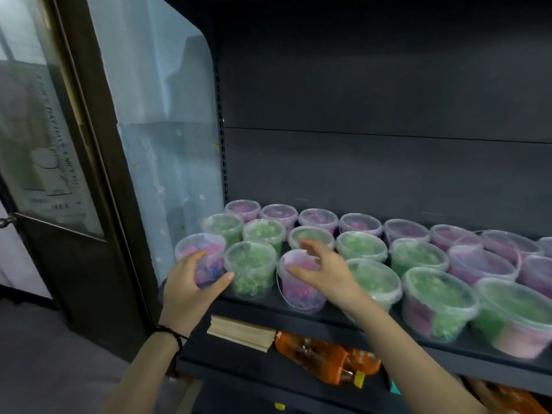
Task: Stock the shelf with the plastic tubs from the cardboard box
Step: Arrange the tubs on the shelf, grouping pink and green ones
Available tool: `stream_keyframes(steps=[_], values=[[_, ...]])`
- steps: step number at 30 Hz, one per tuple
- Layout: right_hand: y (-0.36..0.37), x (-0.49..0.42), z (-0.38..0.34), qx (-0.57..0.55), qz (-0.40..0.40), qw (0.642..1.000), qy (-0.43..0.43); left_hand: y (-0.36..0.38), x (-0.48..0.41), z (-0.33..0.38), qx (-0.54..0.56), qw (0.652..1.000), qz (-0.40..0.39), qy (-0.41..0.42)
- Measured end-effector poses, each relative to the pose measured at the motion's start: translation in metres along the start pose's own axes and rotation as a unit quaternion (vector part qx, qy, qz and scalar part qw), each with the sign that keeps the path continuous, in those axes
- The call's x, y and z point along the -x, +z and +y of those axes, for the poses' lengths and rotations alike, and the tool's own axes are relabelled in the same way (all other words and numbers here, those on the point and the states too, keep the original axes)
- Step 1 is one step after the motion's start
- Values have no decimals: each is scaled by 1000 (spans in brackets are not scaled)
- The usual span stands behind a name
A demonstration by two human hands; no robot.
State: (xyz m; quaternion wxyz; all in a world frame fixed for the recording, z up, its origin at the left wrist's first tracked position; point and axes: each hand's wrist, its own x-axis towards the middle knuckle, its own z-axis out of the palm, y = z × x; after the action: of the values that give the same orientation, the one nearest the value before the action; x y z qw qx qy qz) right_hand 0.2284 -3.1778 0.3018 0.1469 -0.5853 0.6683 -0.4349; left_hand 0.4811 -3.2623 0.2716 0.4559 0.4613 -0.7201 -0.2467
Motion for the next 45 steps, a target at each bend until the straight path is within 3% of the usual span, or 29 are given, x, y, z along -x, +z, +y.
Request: stream_keyframes(steps=[4,9,14,18,22,26,29,33,36,38,41,45], values=[[35,-40,-14,50,-88,995,-17,-1,-47,-22,-40,999,27,8],[57,-66,-26,183,-101,978,17,4,-78,-55,-113,993,14,-23],[72,-72,-38,197,-160,965,59,8,-86,-67,73,997,-30,-26],[79,-70,-42,256,-184,947,59,10,-92,-75,79,995,-39,-38],[81,-70,-44,202,-132,968,63,9,-96,-78,84,994,-51,-37],[65,-72,-47,-3,-35,994,103,4,-93,-72,80,994,-72,-26],[38,-76,-48,-59,76,988,117,-3,-94,-62,-27,996,-87,-11],[-12,-79,-41,-33,193,975,107,-1,-96,-42,-179,982,-12,54],[-53,-80,-20,41,218,967,128,18,-96,-17,-117,981,31,152],[-79,-78,-2,102,230,957,145,41,-94,0,-68,980,-12,187],[-113,-71,28,160,239,942,174,80,-97,15,-68,983,-108,133],[-151,-60,66,201,243,924,216,111,-121,22,-211,965,-158,10]])
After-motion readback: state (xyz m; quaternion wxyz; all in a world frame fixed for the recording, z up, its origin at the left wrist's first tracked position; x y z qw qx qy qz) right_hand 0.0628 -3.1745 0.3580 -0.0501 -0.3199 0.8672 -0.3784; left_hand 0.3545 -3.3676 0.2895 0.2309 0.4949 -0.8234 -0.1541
